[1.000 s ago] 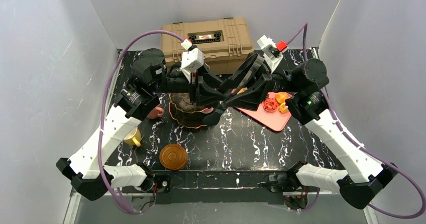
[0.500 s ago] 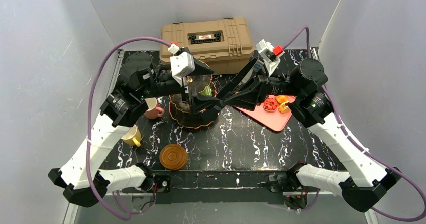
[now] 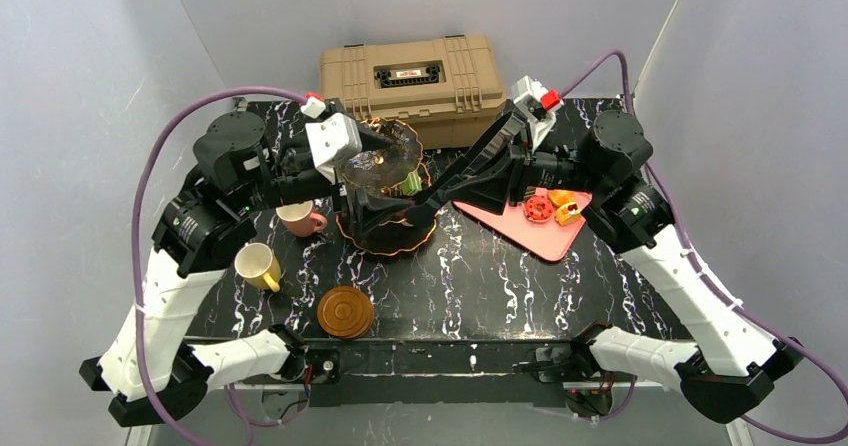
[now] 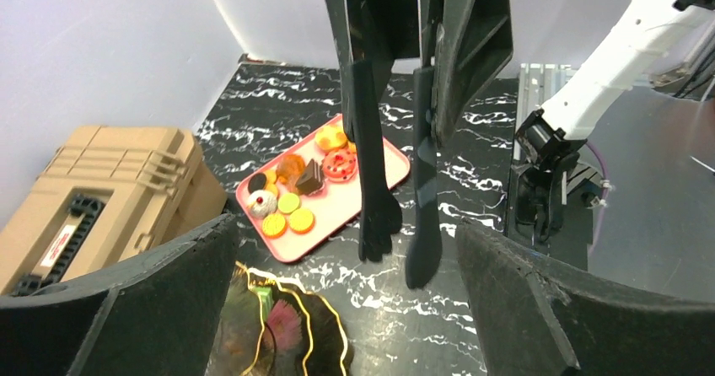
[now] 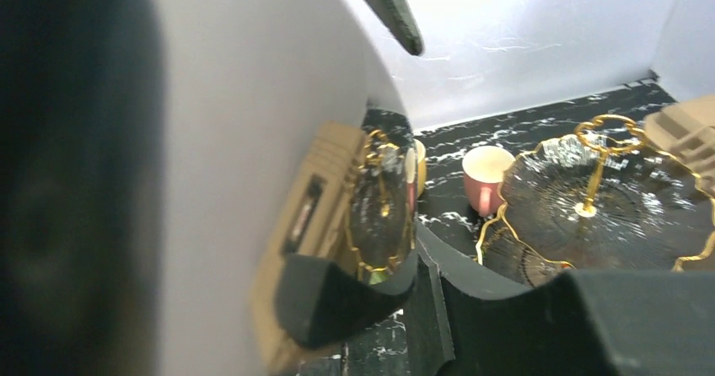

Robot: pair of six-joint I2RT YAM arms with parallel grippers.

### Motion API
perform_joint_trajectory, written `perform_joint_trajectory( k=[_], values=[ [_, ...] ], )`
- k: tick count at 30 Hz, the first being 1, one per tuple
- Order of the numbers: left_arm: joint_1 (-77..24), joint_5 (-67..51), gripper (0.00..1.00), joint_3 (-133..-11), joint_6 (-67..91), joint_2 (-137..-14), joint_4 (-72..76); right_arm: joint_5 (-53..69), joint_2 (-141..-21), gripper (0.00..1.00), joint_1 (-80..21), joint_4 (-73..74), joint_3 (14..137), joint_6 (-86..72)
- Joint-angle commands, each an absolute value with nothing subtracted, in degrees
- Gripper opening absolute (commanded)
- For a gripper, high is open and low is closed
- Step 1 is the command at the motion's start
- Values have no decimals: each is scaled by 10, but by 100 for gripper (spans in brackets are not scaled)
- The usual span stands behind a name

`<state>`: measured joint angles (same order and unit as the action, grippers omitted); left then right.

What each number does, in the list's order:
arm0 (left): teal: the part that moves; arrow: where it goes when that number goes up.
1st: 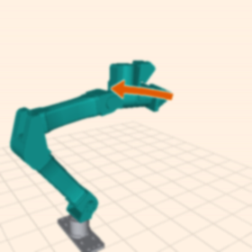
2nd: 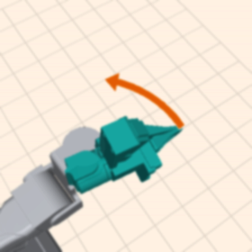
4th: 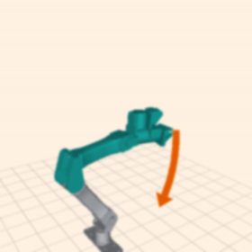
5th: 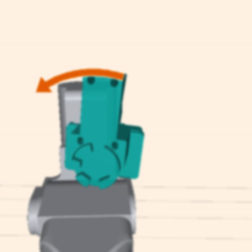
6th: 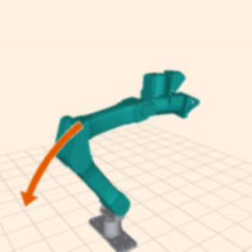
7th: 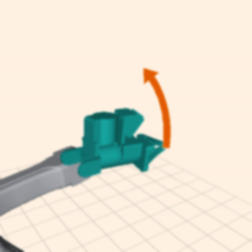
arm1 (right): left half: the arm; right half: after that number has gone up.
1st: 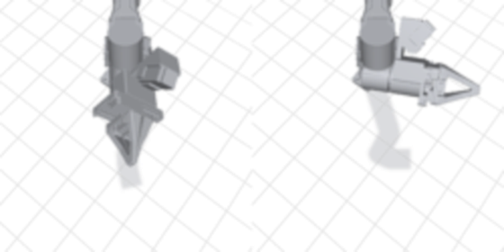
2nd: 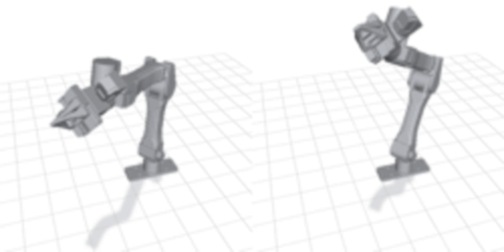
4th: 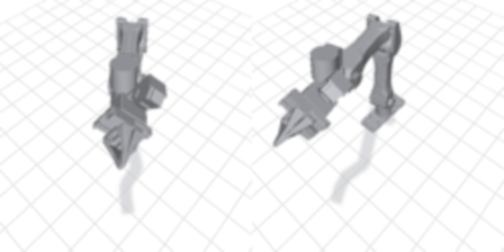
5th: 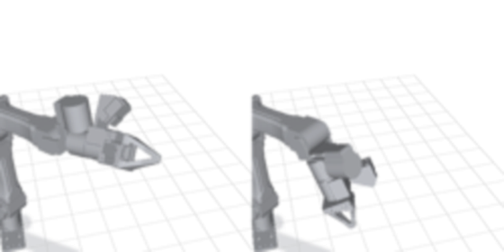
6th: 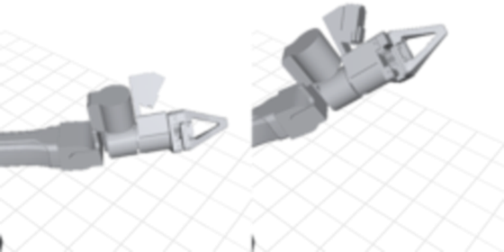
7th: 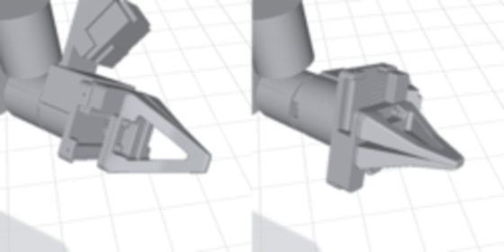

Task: Serve the afternoon tea
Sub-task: Pick up the desert from the tray.

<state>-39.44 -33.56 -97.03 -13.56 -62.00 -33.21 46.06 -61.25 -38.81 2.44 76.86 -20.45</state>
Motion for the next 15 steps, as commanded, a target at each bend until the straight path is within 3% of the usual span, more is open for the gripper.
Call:
perform_joint_trajectory(
  k=[1,8,15],
  values=[
    [-390,-276,98,-1001,-154,-597,-408,380,-593,59,-388,102,813,-132],
    [-390,-155,98,-1042,-148,-603,-441,162,-590,60,-388,209,772,-70],
    [-390,-115,98,-1014,-140,-589,-426,-116,-539,58,-387,189,619,-32]
  ],
)
